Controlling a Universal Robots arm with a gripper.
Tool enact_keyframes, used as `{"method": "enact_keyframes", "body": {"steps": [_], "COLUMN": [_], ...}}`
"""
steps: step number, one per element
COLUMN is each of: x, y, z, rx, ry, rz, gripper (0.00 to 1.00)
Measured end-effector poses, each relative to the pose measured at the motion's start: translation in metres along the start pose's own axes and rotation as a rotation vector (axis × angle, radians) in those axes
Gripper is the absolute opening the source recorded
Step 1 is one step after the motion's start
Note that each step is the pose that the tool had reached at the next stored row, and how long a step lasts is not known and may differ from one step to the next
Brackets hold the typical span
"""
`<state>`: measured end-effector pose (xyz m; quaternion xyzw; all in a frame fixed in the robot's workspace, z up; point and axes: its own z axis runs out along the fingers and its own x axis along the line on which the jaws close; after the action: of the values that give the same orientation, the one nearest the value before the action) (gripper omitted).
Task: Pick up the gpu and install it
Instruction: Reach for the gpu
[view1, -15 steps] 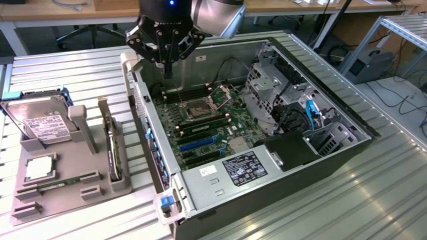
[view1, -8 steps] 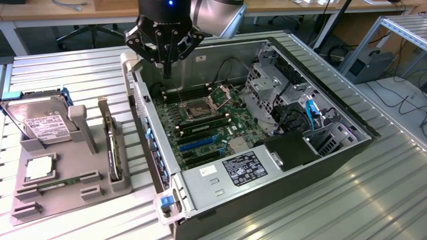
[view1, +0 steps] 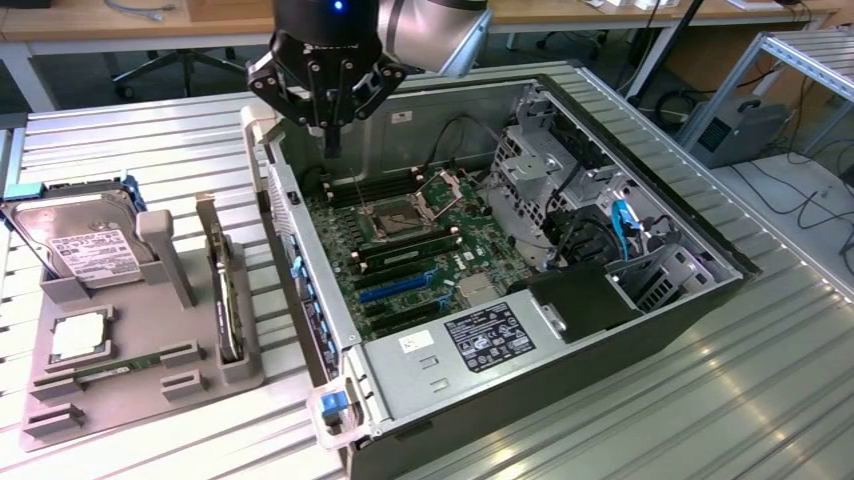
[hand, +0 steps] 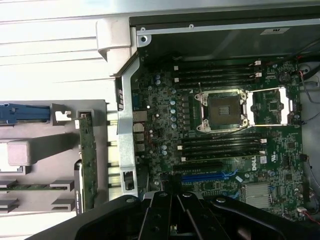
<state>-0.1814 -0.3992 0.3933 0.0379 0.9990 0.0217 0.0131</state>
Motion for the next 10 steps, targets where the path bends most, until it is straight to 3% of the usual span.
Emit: {"method": "enact_keyframes", "body": {"steps": [10], "x": [0.0024], "y": [-0.0002], "z": [-0.0001], "rx": [0.0], "ry": [0.0], "rz": [0.0], "gripper": [0.11]}}
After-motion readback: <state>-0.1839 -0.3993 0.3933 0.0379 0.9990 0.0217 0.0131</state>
